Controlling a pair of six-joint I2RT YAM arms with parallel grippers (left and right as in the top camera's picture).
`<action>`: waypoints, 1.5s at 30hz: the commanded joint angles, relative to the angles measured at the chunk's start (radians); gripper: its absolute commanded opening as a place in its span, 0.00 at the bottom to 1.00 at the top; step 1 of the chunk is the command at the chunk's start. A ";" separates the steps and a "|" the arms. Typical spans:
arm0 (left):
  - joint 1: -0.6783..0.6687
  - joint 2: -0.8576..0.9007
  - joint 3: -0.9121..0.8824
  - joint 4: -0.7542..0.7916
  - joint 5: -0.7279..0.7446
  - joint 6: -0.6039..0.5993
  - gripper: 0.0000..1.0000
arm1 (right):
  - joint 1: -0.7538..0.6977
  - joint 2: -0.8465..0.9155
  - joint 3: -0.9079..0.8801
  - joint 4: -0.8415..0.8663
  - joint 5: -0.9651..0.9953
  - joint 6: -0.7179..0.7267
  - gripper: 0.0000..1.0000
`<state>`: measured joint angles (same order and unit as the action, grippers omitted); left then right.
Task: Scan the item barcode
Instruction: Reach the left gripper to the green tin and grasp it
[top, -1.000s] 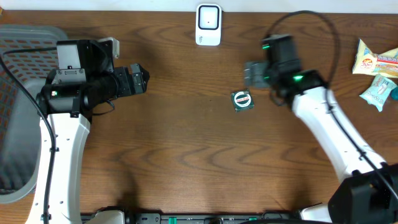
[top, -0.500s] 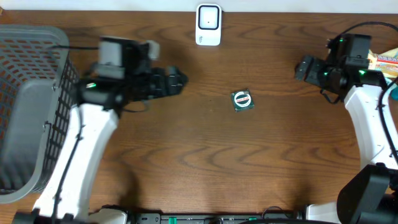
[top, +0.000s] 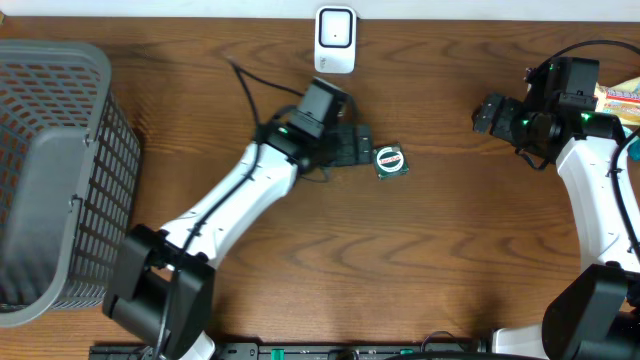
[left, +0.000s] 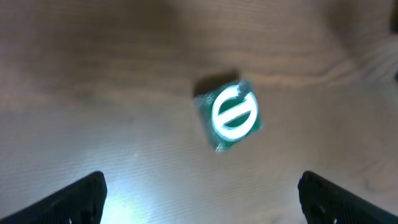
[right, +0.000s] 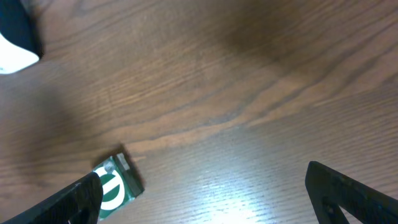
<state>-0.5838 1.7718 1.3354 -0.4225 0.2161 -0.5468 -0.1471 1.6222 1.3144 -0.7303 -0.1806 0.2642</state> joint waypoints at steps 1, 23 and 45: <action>-0.057 0.035 0.002 0.073 -0.101 0.046 0.98 | -0.001 0.010 -0.008 -0.003 -0.021 0.013 0.99; -0.161 0.248 0.002 0.261 -0.066 1.048 0.98 | 0.044 0.020 -0.059 0.013 -0.037 0.012 0.99; -0.120 0.340 0.002 0.335 0.060 0.982 0.98 | 0.043 0.020 -0.059 0.002 -0.040 0.012 0.99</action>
<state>-0.7311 2.1029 1.3357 -0.0772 0.2321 0.4679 -0.1070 1.6295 1.2610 -0.7284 -0.2104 0.2642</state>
